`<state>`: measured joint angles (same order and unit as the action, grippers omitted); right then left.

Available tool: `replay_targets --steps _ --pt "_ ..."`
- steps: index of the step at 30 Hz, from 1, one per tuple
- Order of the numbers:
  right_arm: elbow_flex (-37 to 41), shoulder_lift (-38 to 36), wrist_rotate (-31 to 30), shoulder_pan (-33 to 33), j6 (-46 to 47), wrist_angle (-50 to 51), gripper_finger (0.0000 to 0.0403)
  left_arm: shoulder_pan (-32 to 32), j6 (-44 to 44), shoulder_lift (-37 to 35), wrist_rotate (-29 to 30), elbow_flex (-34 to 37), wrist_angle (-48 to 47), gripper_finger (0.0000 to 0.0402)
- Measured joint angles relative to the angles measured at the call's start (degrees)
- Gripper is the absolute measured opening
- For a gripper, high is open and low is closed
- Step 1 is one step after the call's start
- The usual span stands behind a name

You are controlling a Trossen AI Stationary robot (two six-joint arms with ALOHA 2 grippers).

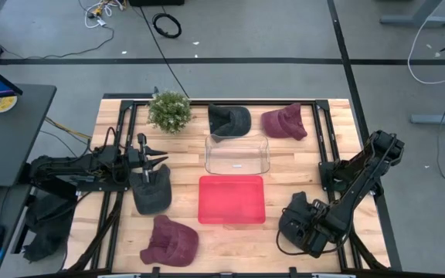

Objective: Pick & Place hat
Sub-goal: Put the bottom right black cap into the transparent bin

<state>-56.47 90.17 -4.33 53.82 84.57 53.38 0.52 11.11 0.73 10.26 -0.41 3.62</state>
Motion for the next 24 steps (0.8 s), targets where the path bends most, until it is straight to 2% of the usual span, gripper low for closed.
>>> replay_targets --steps 10,14,18,24 --pt "0.0 0.0 -1.17 -0.39 -0.03 0.8 0.0251 -0.01 0.01 0.01 0.01 0.0 0.0 0.0067" --pt "0.0 0.0 -1.17 -0.39 0.07 2.0 0.023 0.01 -0.02 0.02 -0.01 -0.01 0.0 0.0067" --pt "0.0 0.0 -1.1 -0.39 -0.42 2.03 0.0168 0.01 -0.01 0.02 0.0 -0.01 -0.02 0.0067" --pt "0.0 0.0 1.6 -0.41 -4.69 1.98 0.0022 0.0 0.01 0.01 0.0 0.0 -0.01 0.0067"
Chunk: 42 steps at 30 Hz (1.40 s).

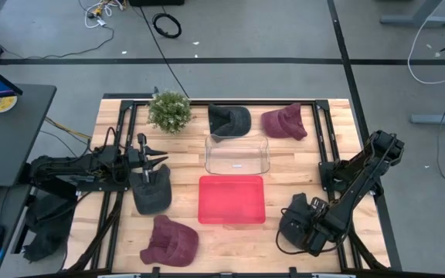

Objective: Pick & Place hat
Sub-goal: Put the bottom right black cap into the transparent bin

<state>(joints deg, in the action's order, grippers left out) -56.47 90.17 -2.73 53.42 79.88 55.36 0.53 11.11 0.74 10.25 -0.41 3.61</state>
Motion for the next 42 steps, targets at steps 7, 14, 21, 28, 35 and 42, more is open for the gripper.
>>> replay_targets --steps 7,14,21,28,35,42 --pt "0.0 -0.17 1.92 -0.86 -0.25 0.01 0.0023 0.01 -0.01 -0.01 -0.01 -0.01 0.0 0.0067" --pt "-0.02 -4.82 1.75 -3.45 0.97 -0.12 0.0008 -0.01 0.0 0.01 -0.01 0.01 -0.01 0.0067" --pt "-0.03 -7.79 -3.07 -5.44 2.14 -0.03 0.0004 -0.01 -0.01 0.0 0.0 0.01 0.01 0.0067" --pt "-0.04 -9.69 -8.43 -7.9 -1.63 -0.1 0.0002 0.0 -0.01 0.0 0.0 0.0 0.0 0.0067" --pt "-0.04 -13.15 -18.02 -10.79 -5.99 -0.98 0.0002 0.01 -0.01 -0.01 -0.01 0.01 0.01 0.0067" --pt "-0.04 -16.05 -26.17 -13.48 -9.28 -9.14 0.0002 -0.01 0.0 -0.01 0.01 0.0 -0.01 0.0067"
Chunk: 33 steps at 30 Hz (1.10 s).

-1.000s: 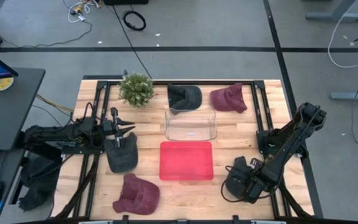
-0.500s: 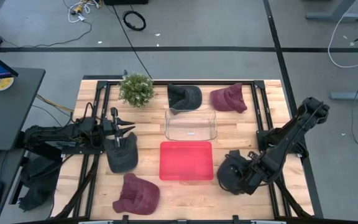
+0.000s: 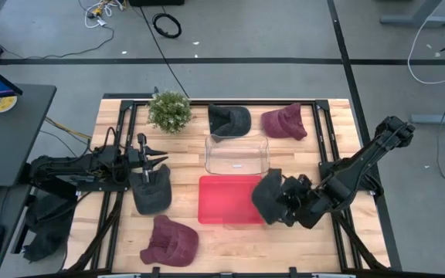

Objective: Pick & Place hat
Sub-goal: Put the bottom right black cap into the transparent bin

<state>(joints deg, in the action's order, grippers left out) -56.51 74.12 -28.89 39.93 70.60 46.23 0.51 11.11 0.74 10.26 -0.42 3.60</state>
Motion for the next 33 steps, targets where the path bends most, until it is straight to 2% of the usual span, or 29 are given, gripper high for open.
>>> replay_targets --steps 6,11,15,20,24,33 --pt "-0.02 -0.34 -10.95 -3.89 -10.65 -14.79 0.0002 0.02 -0.02 0.02 0.0 0.01 0.01 0.0067" --pt "-0.03 -0.34 -13.53 -7.98 -23.79 -28.81 0.0002 0.01 -0.02 0.01 0.0 0.01 0.0 0.0067" --pt "-0.1 0.49 -16.31 -11.05 -29.48 -35.57 0.0002 0.01 0.0 0.02 -0.01 0.01 0.0 0.0067" --pt "-0.1 2.71 -18.63 -15.47 -29.05 -36.71 0.0002 0.0 0.0 0.0 0.0 -0.01 0.02 0.0067" --pt "-0.09 3.97 -18.25 -18.72 -23.59 -36.48 0.0004 0.0 0.0 0.01 -0.02 0.01 0.01 0.0067" --pt "-0.09 6.03 -13.01 -24.55 -20.49 -33.97 0.0005 0.0 0.0 0.02 -0.02 0.01 -0.01 0.0067"
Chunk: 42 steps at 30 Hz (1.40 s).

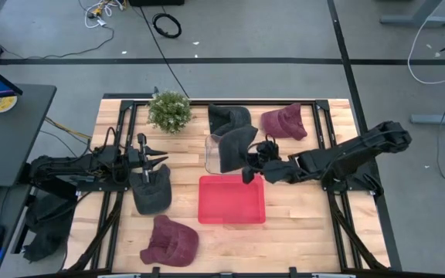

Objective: Pick & Place hat
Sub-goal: Put the bottom right black cap into the transparent bin, then put the top black cap into the transparent bin

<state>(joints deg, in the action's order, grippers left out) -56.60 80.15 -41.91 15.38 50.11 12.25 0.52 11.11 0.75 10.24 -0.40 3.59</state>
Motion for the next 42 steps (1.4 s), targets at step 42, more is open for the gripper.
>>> replay_targets --steps 42 --pt "0.07 4.71 -2.67 -2.61 5.51 9.43 0.0125 0.01 0.0 -0.02 0.02 -0.01 0.0 0.0067"
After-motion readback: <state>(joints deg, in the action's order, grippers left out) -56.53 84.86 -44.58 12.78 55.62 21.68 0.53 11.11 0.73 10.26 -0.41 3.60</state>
